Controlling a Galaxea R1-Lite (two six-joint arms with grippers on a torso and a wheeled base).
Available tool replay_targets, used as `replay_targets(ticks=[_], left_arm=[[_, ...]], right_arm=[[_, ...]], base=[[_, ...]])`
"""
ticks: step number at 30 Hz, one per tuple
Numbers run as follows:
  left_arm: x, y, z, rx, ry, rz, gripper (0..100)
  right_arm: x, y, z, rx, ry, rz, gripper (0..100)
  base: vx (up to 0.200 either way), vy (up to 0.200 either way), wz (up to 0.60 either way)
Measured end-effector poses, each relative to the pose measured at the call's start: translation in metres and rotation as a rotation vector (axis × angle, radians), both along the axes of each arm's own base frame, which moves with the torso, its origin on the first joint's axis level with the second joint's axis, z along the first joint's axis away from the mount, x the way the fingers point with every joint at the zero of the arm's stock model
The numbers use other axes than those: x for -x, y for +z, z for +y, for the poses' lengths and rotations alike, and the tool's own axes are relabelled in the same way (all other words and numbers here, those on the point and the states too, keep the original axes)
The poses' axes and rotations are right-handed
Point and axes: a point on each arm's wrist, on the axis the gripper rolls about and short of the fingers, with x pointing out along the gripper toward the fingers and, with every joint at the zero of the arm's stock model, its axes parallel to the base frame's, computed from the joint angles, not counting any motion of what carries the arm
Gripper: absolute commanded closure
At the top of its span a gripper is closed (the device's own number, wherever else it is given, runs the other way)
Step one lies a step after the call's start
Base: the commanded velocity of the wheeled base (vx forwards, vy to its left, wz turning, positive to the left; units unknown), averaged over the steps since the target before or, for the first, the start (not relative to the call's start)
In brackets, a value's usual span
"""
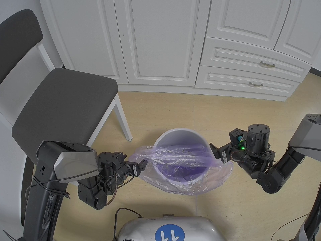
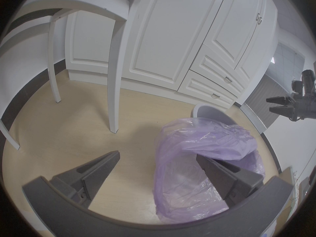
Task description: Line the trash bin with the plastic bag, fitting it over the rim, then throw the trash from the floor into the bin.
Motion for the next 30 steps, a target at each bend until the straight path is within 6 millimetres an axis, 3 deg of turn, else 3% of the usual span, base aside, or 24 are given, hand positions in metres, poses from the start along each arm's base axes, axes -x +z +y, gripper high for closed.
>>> replay_targets(ticks=[15,30], left_arm=[[0.001,-0.025,0.002,-0.076,-0.012,0.034,0],[0.002,-0.026,0.005,-0.085,-0.009,0.054,0]], right_arm=[[0.004,-0.012,-0.014,0.087,-0.006,0.031,0],[0.005,-0.015,-0.015,0.106,-0.003,0.043,0]], base=[[0.0,0.0,0.0],[0.0,0.0,0.0]])
